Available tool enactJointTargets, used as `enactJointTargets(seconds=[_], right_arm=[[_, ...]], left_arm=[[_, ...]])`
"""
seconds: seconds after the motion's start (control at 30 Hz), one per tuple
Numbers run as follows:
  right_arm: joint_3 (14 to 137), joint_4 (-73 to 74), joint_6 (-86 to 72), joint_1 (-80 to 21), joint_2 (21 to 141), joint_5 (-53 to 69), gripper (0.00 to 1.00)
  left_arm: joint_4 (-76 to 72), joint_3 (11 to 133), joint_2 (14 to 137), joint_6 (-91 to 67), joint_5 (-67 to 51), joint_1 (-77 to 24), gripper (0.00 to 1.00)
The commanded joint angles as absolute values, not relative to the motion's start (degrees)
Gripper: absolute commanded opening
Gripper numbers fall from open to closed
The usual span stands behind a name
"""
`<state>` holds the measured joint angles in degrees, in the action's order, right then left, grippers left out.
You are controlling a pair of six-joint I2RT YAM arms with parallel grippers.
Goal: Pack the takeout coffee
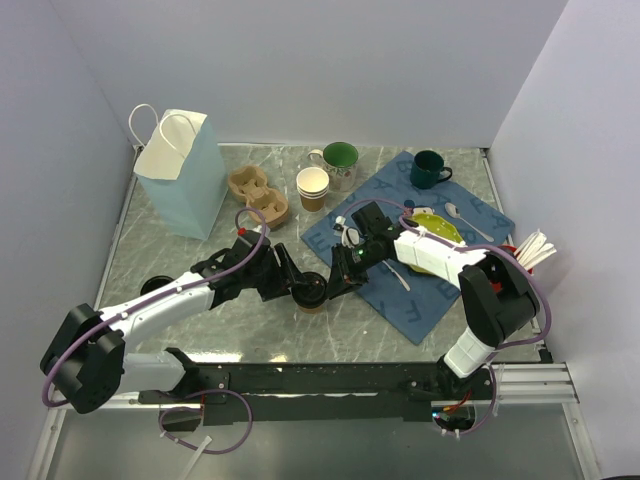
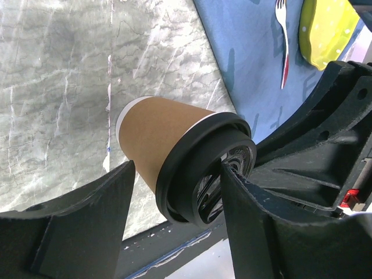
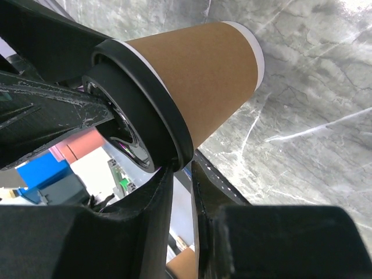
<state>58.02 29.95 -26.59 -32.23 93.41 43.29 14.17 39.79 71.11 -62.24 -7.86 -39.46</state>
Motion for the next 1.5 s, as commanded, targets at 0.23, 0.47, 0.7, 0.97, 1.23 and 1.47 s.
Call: enactJointTargets(seconds=[0.23,0.47,0.7,0.97,1.23,1.47], right_arm=[[68.11,37.01,-23.82,-32.7,90.26,34.89,0.38],[67.76,33.58,-23.82,-32.78,91.67,39.2,0.47],[66.8,32.44,-22.24,-33.48,94.74,38.67,0.57],[67.15,31.9,-19.07,-34.54,99.05,39.38,0.56],[64.25,30.94,-18.02,-34.45,98.7,37.88,0.46],[64.51,31.9,-17.14,-34.45,99.05,37.53,0.45]], left_arm=[[22.32,37.27,73.65,-60.12,-3.87,-39.99,0.65],[23.47,37.7,72.86,-61.26,-3.69,-40.34,0.64],[24.08,37.97,71.46,-64.51,-4.13,-41.31,0.63],[23.55,39.37,69.34,-66.01,-5.19,-41.57,0.62],[31.01,47.63,68.56,-60.48,-2.29,-41.31,0.66],[33.31,49.14,66.71,-58.45,-1.49,-40.25,0.63]])
